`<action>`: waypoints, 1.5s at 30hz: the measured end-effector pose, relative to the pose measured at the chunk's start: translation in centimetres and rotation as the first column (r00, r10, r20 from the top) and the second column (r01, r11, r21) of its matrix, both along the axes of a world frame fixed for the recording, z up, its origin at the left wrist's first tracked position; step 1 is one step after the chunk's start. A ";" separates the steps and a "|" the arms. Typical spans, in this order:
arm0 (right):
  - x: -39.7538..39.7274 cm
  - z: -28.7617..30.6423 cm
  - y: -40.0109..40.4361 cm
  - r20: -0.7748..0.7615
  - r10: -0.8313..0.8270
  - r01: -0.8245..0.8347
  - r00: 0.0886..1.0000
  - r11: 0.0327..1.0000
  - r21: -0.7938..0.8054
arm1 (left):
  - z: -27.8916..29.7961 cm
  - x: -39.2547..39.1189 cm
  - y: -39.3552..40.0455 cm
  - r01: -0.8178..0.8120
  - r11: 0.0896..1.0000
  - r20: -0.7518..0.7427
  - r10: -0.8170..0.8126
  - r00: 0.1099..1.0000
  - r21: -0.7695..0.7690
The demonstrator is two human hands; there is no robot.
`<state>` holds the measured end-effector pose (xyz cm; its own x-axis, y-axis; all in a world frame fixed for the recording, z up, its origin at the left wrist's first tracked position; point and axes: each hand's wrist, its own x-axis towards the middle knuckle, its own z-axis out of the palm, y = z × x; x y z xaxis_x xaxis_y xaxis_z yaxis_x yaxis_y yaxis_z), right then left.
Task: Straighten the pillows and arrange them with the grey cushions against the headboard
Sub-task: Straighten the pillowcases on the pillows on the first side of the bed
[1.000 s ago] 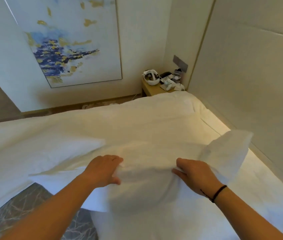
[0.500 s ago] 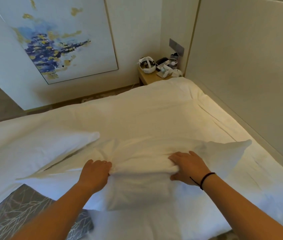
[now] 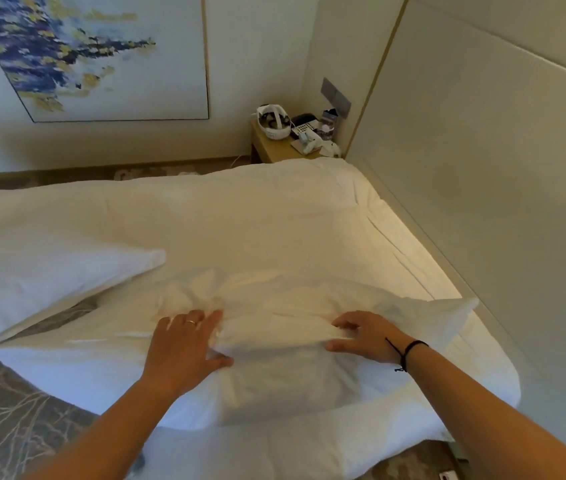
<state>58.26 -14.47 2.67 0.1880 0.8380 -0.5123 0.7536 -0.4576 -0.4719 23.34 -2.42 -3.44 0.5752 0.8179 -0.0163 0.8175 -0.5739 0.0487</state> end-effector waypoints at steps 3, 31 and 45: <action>-0.3 0.1 0.8 0.179 0.051 -0.041 0.982 0.997 -0.061 | -0.1 0.9 0.1 -0.045 0.999 -0.033 0.045 0.998 -0.005; 31.2 8.7 3.9 -0.055 -0.230 0.219 0.972 0.783 0.582 | 20.7 45.1 16.2 0.002 0.934 0.101 -0.041 0.994 0.357; 52.3 -1.5 0.0 0.420 -0.416 0.355 0.806 0.909 0.220 | 1.2 72.8 2.8 0.003 0.744 0.112 0.097 0.989 -0.669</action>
<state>110.56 -14.46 1.20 0.6912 0.6979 -0.1877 0.6687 -0.7161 -0.2000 96.13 0.42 -2.20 0.5736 0.6531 -0.4944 0.7996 -0.3156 0.5109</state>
